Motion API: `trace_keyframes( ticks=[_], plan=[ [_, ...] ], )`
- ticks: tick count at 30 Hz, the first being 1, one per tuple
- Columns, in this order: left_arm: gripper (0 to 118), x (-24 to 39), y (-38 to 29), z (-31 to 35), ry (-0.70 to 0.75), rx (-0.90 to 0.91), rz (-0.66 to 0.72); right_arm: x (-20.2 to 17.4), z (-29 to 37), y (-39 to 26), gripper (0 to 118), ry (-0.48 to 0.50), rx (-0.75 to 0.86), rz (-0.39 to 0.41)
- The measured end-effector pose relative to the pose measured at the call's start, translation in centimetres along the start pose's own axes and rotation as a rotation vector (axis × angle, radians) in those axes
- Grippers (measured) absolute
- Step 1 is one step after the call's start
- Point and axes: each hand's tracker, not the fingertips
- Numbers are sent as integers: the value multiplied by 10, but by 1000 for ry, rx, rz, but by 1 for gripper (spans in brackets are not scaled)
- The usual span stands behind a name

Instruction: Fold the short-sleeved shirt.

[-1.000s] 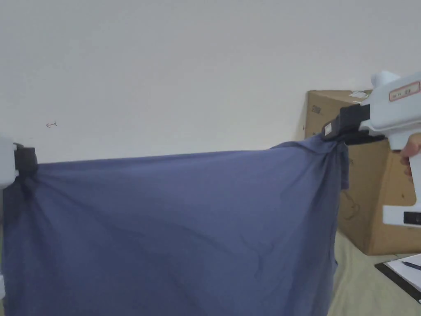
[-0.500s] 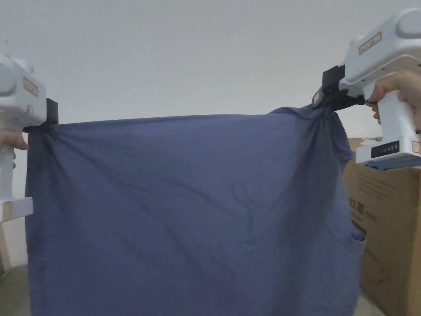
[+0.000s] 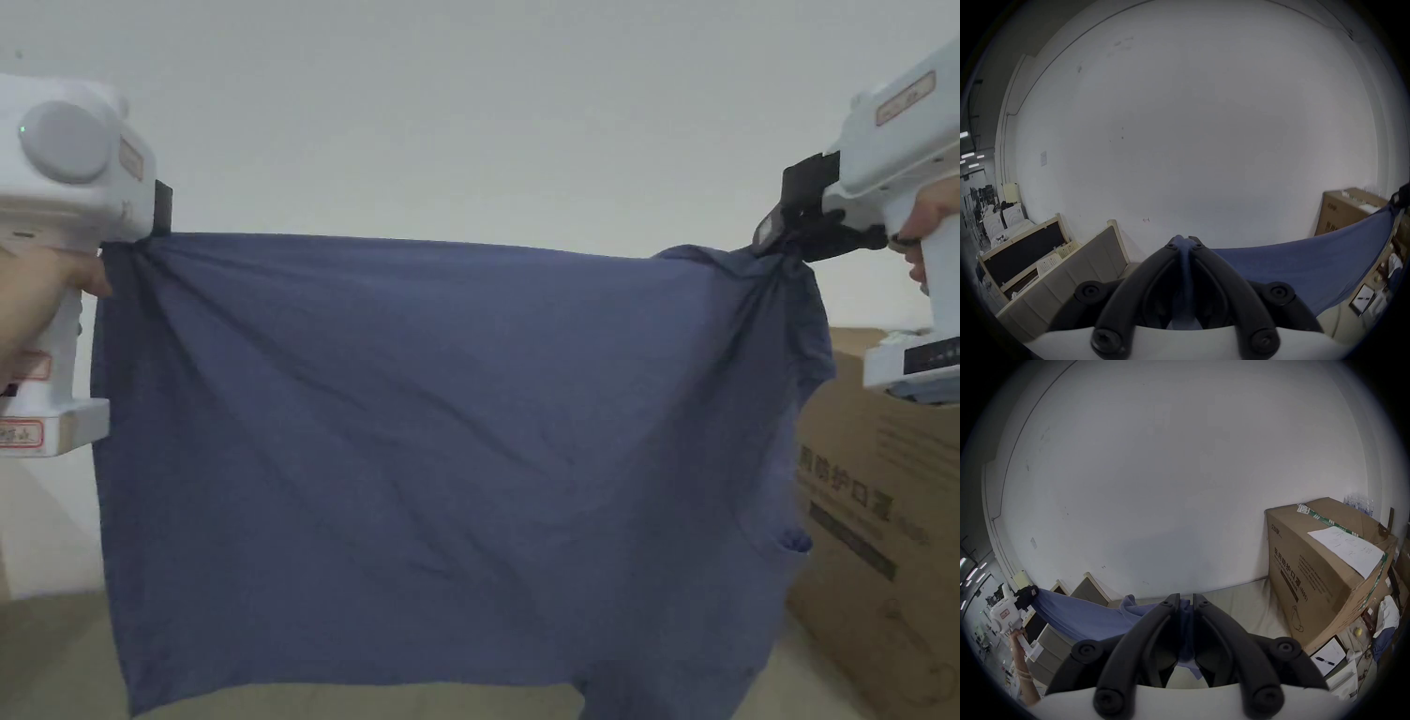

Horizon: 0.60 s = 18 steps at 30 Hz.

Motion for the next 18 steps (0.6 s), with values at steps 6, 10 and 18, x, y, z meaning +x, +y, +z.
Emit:
trace_keyframes(
  ticks=[6,10,18],
  plan=[
    [2,3,-109,-69,-5,-202,56,26,-77,-73,10,-28,-144,20],
    [2,15,-214,-106,-11,-351,38,59,-144,-150,10,-74,-318,-45],
    [2,46,-424,-137,-4,-749,59,125,-238,-338,10,-184,-636,-152]
  ],
)
